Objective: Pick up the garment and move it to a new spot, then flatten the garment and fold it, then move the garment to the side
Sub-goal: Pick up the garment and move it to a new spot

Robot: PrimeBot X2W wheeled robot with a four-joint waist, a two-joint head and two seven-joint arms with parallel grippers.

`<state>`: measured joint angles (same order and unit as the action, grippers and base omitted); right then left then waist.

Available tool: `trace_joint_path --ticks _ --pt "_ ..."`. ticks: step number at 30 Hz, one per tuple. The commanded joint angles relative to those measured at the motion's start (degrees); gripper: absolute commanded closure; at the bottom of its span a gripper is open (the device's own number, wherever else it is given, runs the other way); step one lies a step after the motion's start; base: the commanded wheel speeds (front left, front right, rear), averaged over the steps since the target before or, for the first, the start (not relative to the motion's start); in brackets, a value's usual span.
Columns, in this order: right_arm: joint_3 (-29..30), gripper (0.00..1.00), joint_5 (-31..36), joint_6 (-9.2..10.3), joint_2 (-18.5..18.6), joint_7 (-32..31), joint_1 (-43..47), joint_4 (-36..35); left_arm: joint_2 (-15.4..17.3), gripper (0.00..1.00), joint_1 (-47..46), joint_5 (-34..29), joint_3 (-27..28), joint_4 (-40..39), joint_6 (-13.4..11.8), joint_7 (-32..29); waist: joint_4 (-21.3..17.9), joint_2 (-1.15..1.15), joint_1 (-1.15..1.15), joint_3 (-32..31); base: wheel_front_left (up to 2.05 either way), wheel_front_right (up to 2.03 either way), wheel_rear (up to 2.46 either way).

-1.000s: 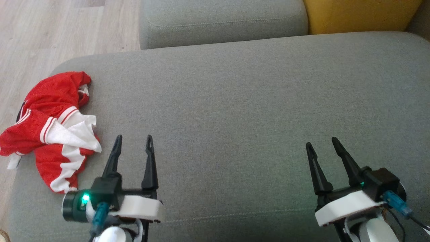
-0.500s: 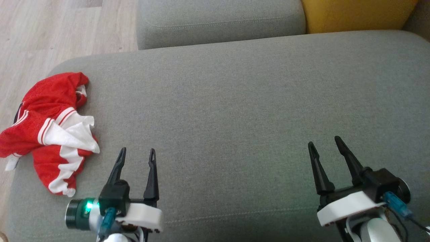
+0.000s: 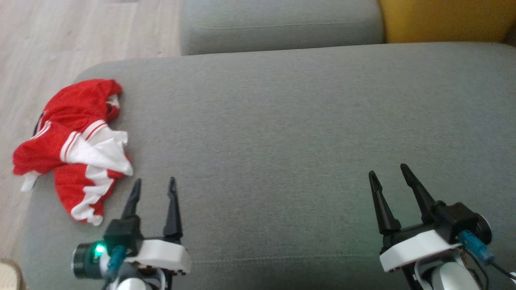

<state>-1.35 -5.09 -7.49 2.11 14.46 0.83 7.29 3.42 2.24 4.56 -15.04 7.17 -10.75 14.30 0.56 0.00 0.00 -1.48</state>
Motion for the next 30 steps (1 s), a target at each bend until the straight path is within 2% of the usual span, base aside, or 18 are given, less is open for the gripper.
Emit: trace_joint_path --ticks 1,7,8,9,19,25,30 --pt "-1.65 0.00 0.18 0.00 0.76 0.54 -1.14 -2.21 -0.10 0.00 -2.11 1.46 3.25 -1.60 -0.17 0.70 1.94 0.00 0.00 0.13 0.00 0.00 0.00" --pt "-2.64 0.00 -0.72 0.00 0.76 0.54 -0.64 -2.39 -0.40 0.00 -1.69 2.92 5.38 -1.50 -0.51 0.70 8.19 0.00 0.00 0.44 0.00 0.00 0.00" --pt "-2.83 0.00 -0.86 0.00 0.76 0.54 -0.46 -2.26 -0.44 0.00 -1.51 2.92 5.65 -1.54 -0.33 0.70 10.39 0.00 0.00 0.42 0.00 0.00 0.00" --pt "-2.83 0.00 -0.86 0.00 0.76 0.54 -0.46 -2.26 -0.44 0.00 -1.51 2.92 5.65 -1.54 -0.33 0.70 10.39 0.00 0.00 0.42 0.00 0.00 0.00" --pt "-3.00 0.00 -1.35 0.00 0.76 0.54 0.38 -2.21 -0.53 0.00 0.16 3.13 6.74 -2.52 -0.35 0.70 20.47 0.00 0.00 -0.59 0.00 0.00 0.00" --pt "-3.42 0.00 -1.80 0.00 0.76 0.54 0.32 -2.22 -0.53 0.00 0.93 3.01 7.03 -3.01 -0.30 0.70 24.22 0.00 0.00 -1.10 0.00 0.00 0.00" --pt "-5.26 0.00 -4.37 0.00 0.76 0.54 0.39 -2.88 -0.54 0.00 1.42 3.23 8.48 -3.48 -0.67 0.70 25.35 0.00 0.00 -1.36 0.00 0.00 0.00"
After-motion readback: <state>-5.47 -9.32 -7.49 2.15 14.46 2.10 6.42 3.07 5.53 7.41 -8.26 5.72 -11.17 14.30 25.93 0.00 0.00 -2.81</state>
